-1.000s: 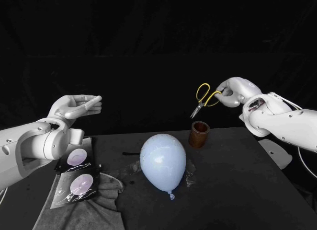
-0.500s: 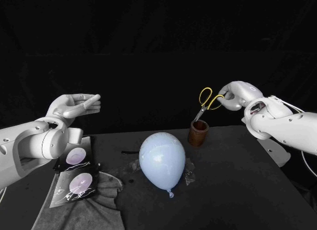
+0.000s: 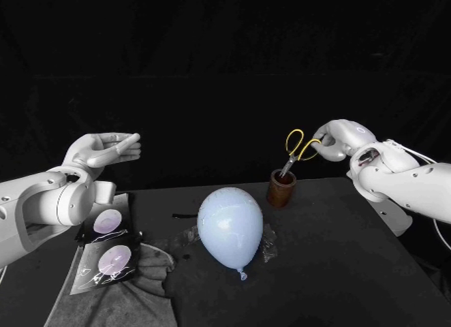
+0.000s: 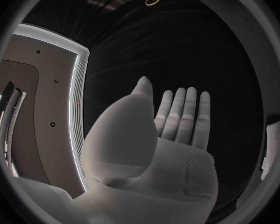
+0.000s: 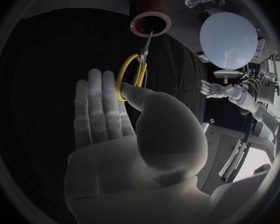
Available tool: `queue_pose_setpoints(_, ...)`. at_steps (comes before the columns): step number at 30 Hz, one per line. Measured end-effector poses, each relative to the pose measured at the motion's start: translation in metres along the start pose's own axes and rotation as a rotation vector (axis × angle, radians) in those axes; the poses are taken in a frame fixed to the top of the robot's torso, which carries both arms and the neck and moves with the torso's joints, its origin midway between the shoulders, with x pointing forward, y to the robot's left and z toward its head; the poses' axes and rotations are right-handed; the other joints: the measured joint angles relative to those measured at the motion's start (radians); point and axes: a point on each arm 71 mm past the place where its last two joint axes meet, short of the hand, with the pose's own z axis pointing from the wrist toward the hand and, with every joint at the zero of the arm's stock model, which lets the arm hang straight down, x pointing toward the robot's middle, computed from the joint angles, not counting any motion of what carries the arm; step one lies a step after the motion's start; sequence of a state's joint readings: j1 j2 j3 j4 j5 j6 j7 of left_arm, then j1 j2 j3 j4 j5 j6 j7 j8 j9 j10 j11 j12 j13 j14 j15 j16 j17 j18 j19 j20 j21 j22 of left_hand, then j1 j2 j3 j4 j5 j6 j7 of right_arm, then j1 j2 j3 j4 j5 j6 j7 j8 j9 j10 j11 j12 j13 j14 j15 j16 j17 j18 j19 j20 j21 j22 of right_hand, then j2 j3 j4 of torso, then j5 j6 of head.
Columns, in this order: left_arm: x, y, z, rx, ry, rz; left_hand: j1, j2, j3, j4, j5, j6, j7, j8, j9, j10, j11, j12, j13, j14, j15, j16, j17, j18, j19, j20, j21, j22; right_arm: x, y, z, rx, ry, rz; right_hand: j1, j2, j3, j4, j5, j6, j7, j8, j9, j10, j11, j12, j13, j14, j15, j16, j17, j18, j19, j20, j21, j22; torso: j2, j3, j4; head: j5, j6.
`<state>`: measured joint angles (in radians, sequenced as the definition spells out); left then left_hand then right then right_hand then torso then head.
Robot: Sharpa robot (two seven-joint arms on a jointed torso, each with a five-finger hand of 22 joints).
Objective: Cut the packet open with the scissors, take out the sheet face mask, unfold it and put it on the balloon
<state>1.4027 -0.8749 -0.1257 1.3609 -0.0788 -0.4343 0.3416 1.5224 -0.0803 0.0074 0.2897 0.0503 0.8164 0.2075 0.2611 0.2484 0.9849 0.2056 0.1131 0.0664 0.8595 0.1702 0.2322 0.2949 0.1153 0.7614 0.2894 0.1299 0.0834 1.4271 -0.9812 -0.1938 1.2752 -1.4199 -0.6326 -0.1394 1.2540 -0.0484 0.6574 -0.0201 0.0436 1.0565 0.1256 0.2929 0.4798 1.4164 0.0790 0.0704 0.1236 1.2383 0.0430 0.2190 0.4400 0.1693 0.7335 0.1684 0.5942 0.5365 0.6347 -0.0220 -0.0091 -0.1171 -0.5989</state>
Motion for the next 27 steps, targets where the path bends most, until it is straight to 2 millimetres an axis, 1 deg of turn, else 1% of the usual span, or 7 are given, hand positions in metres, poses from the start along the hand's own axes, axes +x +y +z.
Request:
queue_pose_setpoints(8,-0.001,0.0,0.0,-0.001,-0.001,0.0,0.0,0.0,0.003,-0.003,0.0,0.0,0.0,0.0,0.0,0.0,0.0,0.0,0.0,0.0,0.0,0.0,0.0,0.0,0.0,0.0,0.0,0.0,0.013,0.001,-0.004,0.0,0.026,-0.005,0.011,-0.011,0.014,0.014,-0.001,-0.002,-0.003,-0.002,0.001,0.0,0.0,-0.002,-0.001,-0.001,0.001,-0.007,0.003,0.0,0.003,0.003,-0.013,-0.005,0.0,0.0004,-0.0004,0.001,0.0)
queue_pose_setpoints(10,-0.001,0.0,0.0,-0.001,-0.001,0.0,0.0,0.0,0.003,-0.003,0.0,0.0,0.0,0.0,0.0,0.0,0.0,0.0,0.0,0.0,0.0,0.0,0.0,0.0,0.0,0.0,0.0,0.0,0.019,0.003,-0.004,-0.002,0.034,-0.002,0.023,-0.023,0.017,0.017,0.001,-0.011,-0.005,-0.008,0.035,-0.005,-0.005,-0.01,-0.007,-0.02,0.009,-0.021,0.002,0.0,0.004,0.004,-0.018,-0.007,0.0,0.0008,-0.0002,0.002,0.0)
queue_pose_setpoints(11,-0.001,0.0,0.0,-0.001,-0.002,0.0,0.0,0.0,0.003,-0.003,0.0,0.0,0.0,0.0,0.0,0.0,0.0,0.0,0.0,0.0,0.0,0.0,0.0,0.0,0.0,0.0,0.0,0.0,0.022,0.005,-0.005,-0.005,0.039,0.001,0.029,-0.029,0.018,0.018,0.003,-0.023,0.005,-0.013,0.075,-0.025,-0.002,-0.01,-0.013,-0.037,0.014,-0.031,0.001,0.0,0.004,0.008,-0.023,-0.009,0.0,0.001,0.0002,0.003,0.0)
queue_pose_setpoints(13,-0.002,0.0,0.0,-0.001,-0.003,0.0,0.0,0.0,0.003,-0.003,0.0,0.0,0.0,0.0,0.0,0.0,0.0,0.0,0.0,0.0,0.0,0.0,0.0,0.0,0.0,0.0,0.0,0.0,0.029,0.009,-0.007,-0.009,0.049,0.008,0.032,-0.046,0.02,0.022,0.007,-0.045,0.02,-0.023,0.1,-0.071,0.009,-0.01,-0.025,-0.057,0.028,-0.046,-0.004,-0.001,-0.002,0.016,-0.032,-0.014,0.0,0.0011,0.0002,0.004,0.0)
queue_pose_setpoints(15,-0.002,0.001,0.0,-0.002,-0.003,0.0,0.0,0.0,0.006,0.0,0.0,0.0,0.0,0.0,0.0,0.0,0.0,0.0,0.0,0.0,0.0,0.0,0.0,0.0,0.0,0.0,0.0,0.0,0.033,0.012,-0.007,-0.012,0.054,0.014,0.031,-0.07,0.017,0.029,0.011,-0.057,0.032,-0.035,0.1,-0.099,0.014,-0.01,-0.034,-0.074,0.034,-0.054,-0.006,-0.001,-0.005,0.02,-0.044,-0.02,0.0,0.0011,0.0003,0.006,0.0)
queue_pose_setpoints(21,-0.003,0.001,0.0,-0.003,-0.005,0.001,0.0,0.0,0.006,0.0,0.0,0.0,0.0,0.0,0.0,0.0,0.0,0.0,0.0,0.0,0.0,0.0,0.0,0.0,0.0,0.0,0.0,0.0,0.046,0.018,-0.009,-0.013,0.066,0.036,0.021,-0.102,0.014,0.058,0.008,-0.075,0.043,-0.056,0.09,-0.127,0.03,-0.01,-0.046,-0.097,0.047,-0.071,-0.008,-0.001,-0.004,0.029,-0.074,-0.038,0.0,0.0008,0.0003,0.006,-0.001)
queue_pose_setpoints(27,-0.003,0.002,0.0,-0.004,-0.004,0.001,0.0,0.0,0.006,0.0,0.0,0.0,0.0,0.0,0.0,0.0,0.0,0.0,0.0,0.0,0.0,0.0,0.0,0.0,0.0,0.0,0.0,0.0,0.053,0.022,-0.009,-0.006,0.074,0.051,0.005,-0.165,0.001,0.114,0.008,-0.151,0.086,-0.119,0.065,-0.242,0.073,-0.01,-0.063,-0.191,0.083,-0.125,-0.031,-0.002,-0.017,0.062,-0.133,-0.075,0.0,0.0003,0.0003,0.005,-0.001)
